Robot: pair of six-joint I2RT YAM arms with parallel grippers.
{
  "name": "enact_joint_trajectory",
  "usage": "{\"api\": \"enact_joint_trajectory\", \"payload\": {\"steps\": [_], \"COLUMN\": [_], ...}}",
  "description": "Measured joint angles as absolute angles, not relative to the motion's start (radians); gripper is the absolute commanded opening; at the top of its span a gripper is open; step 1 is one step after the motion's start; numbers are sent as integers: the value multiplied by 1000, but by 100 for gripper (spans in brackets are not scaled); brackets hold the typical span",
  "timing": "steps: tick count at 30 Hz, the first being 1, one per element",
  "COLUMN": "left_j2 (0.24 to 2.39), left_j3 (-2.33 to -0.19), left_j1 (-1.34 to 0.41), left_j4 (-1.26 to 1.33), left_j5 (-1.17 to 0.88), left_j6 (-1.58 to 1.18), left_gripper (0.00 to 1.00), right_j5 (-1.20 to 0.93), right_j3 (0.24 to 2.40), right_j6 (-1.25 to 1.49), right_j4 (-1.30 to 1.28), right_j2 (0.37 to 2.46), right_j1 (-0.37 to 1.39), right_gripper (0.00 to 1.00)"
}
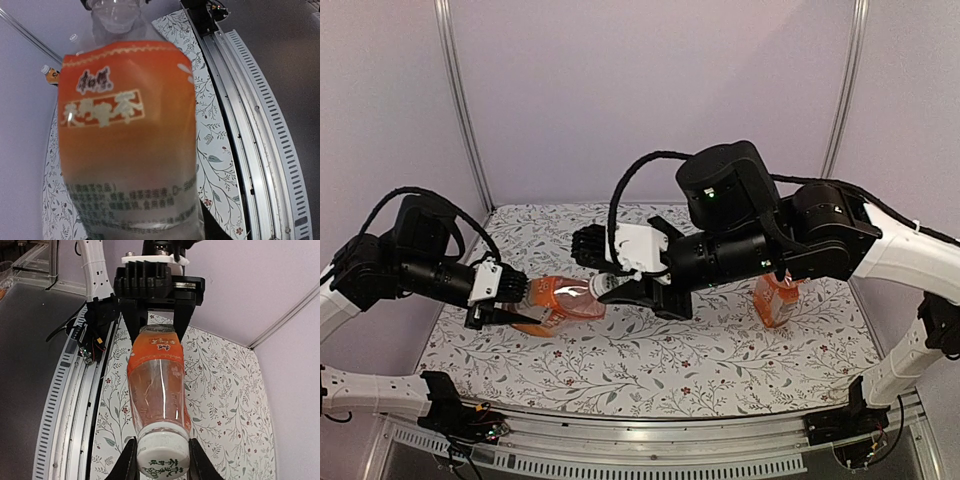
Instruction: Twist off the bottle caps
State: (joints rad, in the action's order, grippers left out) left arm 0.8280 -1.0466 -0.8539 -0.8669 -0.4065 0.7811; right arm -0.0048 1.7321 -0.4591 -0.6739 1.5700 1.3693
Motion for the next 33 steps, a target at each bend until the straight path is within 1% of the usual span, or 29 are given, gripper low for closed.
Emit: {"api": "enact_joint_trajectory", "payload": {"steps": [1,2,3,5,6,7,12,16,18,23,24,25,27,28,29,31,33], "left_j2": [828,828,829,831,831,830,822,812,812,819,821,823,825,825,825,825,825], "left_j3": [-1047,-1048,-1048,-1048,-1048,-1048,-1046,-1026,-1012,-990,-987,-986,-984,-984,-982,-981,-980], "left_j1": [-854,-854,-854,-853,-852,-852,-848,-847,-847,-847,-847,-847,-847,-847,-847,-847,-847], "left_j4": [-877,-883,-888,-888,-888,-886,-849,-783,-743,-666,-656,-647,-637,-634,-623,-622,-621], "left_j5": [-419,-427,-433,-438,-441,-441,-397,-317,-265,-150,-137,-124,-109,-104,-92,-89,-83], "left_j6": [779,778,777,773,768,760,749,752,758,787,793,798,804,806,813,815,818], "left_gripper": [28,27,27,27,27,27,26,26,26,26,26,26,27,27,27,27,27], "right_j5": [-4,1,7,15,24,33,92,102,102,99,97,96,85,77,29,11,-23], "right_j3": [1732,1732,1732,1732,1732,1732,1730,1729,1742,1779,1779,1779,1780,1781,1800,1810,1826], "right_j6": [-516,-570,-609,-657,-674,-678,-596,-411,-261,178,264,327,434,460,553,570,593], "right_j4": [-675,-679,-681,-681,-679,-679,-637,-604,-598,-593,-594,-595,-598,-600,-613,-618,-621], "right_j2": [1570,1570,1570,1570,1570,1570,1562,1531,1520,1527,1531,1539,1557,1566,1606,1619,1636], "right_j1": [1374,1377,1380,1381,1381,1381,1381,1364,1343,1250,1232,1219,1199,1195,1190,1190,1189], "right_gripper": [12,24,41,73,95,98,99,99,95,86,84,79,72,70,69,64,55]}}
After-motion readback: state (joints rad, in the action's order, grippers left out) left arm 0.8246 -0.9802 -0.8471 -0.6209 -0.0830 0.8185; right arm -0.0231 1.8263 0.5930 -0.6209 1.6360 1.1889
